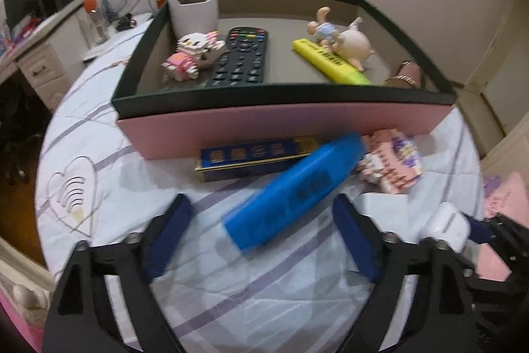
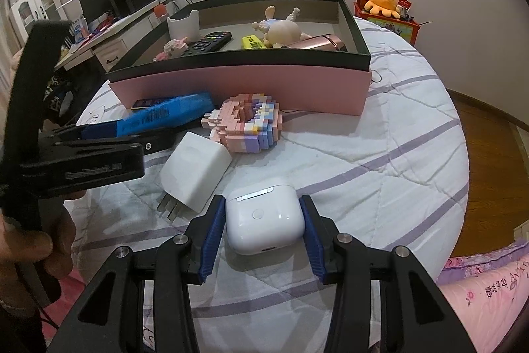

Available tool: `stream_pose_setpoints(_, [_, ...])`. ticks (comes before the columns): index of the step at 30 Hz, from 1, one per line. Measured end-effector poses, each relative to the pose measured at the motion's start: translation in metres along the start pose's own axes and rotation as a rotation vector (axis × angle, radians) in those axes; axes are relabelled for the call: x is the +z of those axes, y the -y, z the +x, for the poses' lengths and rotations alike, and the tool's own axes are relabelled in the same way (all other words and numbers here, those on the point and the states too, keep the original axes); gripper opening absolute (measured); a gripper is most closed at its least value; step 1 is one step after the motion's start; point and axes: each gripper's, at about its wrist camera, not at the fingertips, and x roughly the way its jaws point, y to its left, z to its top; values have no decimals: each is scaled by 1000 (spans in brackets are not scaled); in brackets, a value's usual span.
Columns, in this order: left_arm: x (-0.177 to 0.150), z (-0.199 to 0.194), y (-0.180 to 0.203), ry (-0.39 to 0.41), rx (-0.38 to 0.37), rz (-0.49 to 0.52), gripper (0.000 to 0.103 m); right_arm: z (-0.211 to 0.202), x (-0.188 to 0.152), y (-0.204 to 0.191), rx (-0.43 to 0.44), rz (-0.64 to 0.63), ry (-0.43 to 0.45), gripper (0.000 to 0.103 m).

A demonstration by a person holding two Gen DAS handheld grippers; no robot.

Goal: Organize rigid objects
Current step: 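Grasp and lift the blue highlighter with the left tool while the right tool holds the earbud case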

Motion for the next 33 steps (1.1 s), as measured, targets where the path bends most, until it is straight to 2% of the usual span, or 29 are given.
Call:
stream_pose_setpoints(4, [6,3,1,-5,-22,6,92,1,0,-1,-3,3,-3,46])
stream_pose_setpoints(7, [4,10,6,-36,-48,20,80,1,0,-2,-6,3,-4,46])
stream_pose_setpoints(8, [2,10,11,-32,-23,44,77,1,0,-2,-7,3,-4,46])
stream_pose_setpoints(10, [0,10,14,-23,-20,63,69,1,0,-2,-7,3,-4,46])
stream_pose_setpoints(14, [-1,7,11,-21,-47,51,35,0,0,-3,-8,1,-5,46])
stream_pose_setpoints(15, [-1,6,9,-23,-59,42,32,1,0,-3,-7,1,-5,46])
stream_pose_setpoints(18, [-5,3,2,-25,-106,11,28,0,-1,-3,-7,-1,-4,46])
stream_pose_setpoints(29, [-17,-16,-10,7,-127,-37,21,-4,-2,-8,0,-14,-1,46])
stream_pose_setpoints(32, [-20,-11,-7,-18,-99,-7,26,-3,-1,-9,2,-16,-6,46])
stream_pose_setpoints(33, [-20,-9,-6,-20,-78,-1,35,-2,-1,-10,1,-17,-8,46])
